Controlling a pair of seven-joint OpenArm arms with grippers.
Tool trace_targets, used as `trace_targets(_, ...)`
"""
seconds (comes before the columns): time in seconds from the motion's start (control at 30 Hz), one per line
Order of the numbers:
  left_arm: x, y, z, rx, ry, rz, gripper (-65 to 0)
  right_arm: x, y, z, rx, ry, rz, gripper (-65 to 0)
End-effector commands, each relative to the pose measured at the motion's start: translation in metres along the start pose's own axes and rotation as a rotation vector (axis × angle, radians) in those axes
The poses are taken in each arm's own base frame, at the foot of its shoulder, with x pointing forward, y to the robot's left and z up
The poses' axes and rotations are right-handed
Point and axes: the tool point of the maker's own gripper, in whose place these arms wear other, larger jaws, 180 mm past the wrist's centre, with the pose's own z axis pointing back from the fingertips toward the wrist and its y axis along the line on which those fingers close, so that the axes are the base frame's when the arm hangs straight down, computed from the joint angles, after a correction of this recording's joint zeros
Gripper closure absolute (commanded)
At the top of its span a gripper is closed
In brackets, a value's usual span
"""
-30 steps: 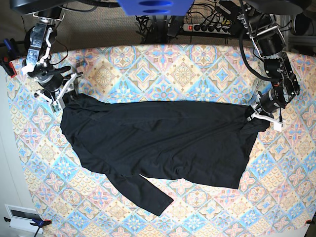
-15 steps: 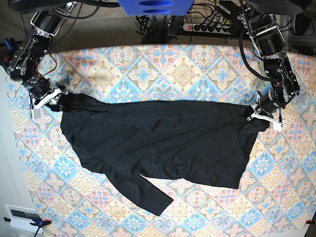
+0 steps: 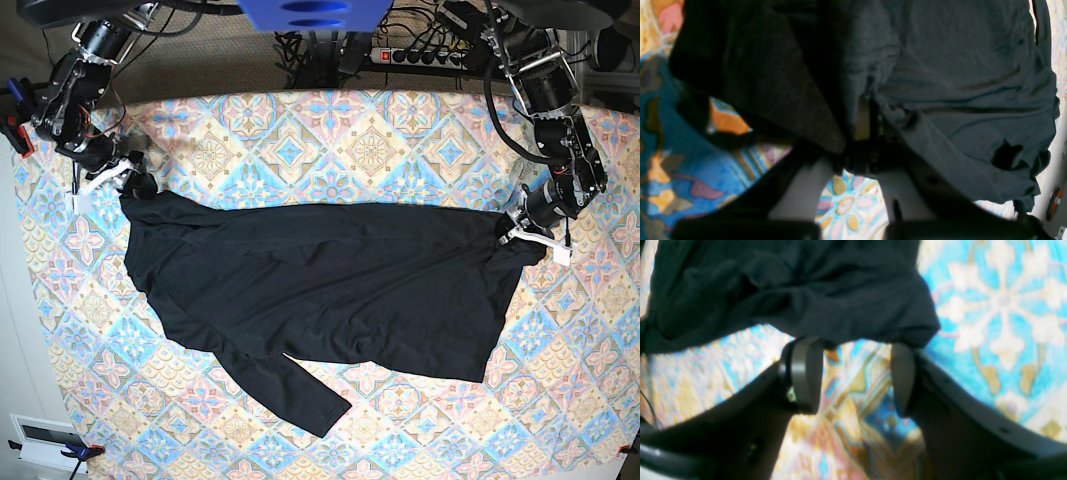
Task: Layout the t-shirt on the table in an organized manner, then fold the t-shirt properly
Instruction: 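Hold the shirt edge with both grippers and stretch it taut apart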
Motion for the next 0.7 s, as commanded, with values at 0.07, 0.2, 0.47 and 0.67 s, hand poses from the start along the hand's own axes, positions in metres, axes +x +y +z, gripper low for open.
trace_targets(0.07,0.019,-0.006,0.005,-0.015,-0.047,-0.016,0.0,0.006,-0.004,0.002,-0.008,-0.004,0.013,-31.3)
trace_targets(0.2,0.019,-0.006,0.005,-0.015,-0.047,-0.016,0.0,0.011,-0.002,0.000,-0.002,-0.015,0.014,-30.3)
trace_targets(0.47,0.019,-0.006,0.005,-0.015,-0.047,-0.016,0.0,0.039,0.008,-0.028,0.060,-0.053,-0.052,-30.4)
trace_targets(0.67,0.018,-0.006,0.005,-0.015,-0.045,-0.016,0.0,0.045,0.008,-0.037,0.076,-0.072,-0.089,-29.2)
